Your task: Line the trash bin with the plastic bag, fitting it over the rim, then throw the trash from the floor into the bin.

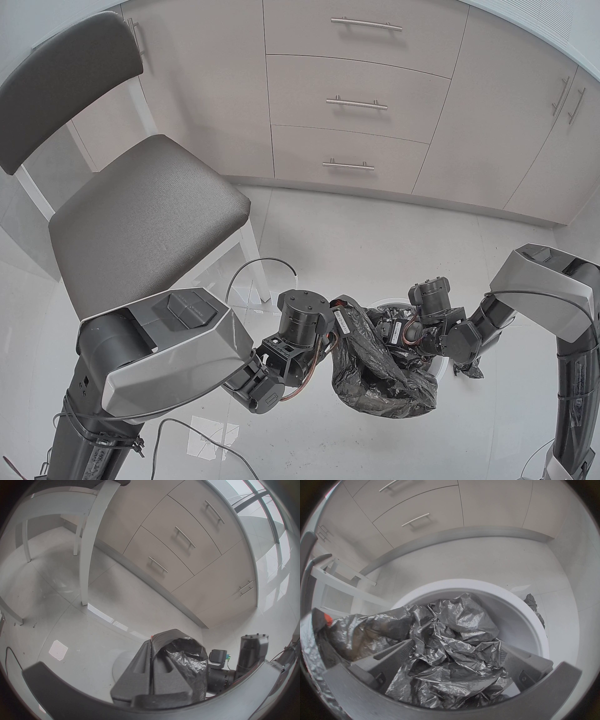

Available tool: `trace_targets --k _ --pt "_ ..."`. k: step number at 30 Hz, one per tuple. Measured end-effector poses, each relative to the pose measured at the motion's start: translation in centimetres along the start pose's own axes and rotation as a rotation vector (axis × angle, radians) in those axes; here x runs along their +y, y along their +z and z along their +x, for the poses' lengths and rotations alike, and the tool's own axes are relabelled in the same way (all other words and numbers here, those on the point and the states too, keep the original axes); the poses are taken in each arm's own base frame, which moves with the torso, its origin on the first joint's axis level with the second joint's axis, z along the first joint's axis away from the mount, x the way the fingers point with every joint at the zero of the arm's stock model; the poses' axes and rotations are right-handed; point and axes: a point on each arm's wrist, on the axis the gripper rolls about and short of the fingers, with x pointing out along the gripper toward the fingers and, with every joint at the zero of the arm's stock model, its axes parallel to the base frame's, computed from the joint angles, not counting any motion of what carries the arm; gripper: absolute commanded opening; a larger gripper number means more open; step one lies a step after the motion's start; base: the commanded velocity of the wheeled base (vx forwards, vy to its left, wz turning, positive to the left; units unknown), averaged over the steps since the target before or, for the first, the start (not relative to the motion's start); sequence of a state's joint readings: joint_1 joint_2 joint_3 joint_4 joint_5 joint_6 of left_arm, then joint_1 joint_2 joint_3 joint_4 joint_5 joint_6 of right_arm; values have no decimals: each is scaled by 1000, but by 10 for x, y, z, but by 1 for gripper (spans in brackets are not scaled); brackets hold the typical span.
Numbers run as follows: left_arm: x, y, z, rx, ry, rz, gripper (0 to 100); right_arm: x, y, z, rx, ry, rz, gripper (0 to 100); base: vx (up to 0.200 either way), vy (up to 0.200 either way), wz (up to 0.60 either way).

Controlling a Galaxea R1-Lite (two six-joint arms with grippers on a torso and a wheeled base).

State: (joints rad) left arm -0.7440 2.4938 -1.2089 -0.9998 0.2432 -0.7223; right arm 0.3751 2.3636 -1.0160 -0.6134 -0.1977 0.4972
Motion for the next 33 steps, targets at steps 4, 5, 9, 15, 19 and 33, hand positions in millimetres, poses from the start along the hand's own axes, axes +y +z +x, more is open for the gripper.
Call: trace_targets --k 4,5,9,15,19,33 --pt "0 0 0 0 0 0 0 -4 -5 10 15 -15 -1 100 0 0 0" --pt "0 0 0 0 1 0 0 -5 -6 12 18 -17 -2 100 0 0 0" --pt "0 0 0 0 0 2 0 -8 -11 17 30 -27 -2 100 0 0 0" --pt "0 0 0 0 1 2 0 -11 -9 14 30 -35 -1 100 0 0 0" --pt "0 0 0 1 0 2 0 -14 1 -1 23 -39 -4 100 0 0 0" --pt "-3 -3 -1 7 -7 5 0 -39 -1 -142 108 9 -230 100 0 0 0"
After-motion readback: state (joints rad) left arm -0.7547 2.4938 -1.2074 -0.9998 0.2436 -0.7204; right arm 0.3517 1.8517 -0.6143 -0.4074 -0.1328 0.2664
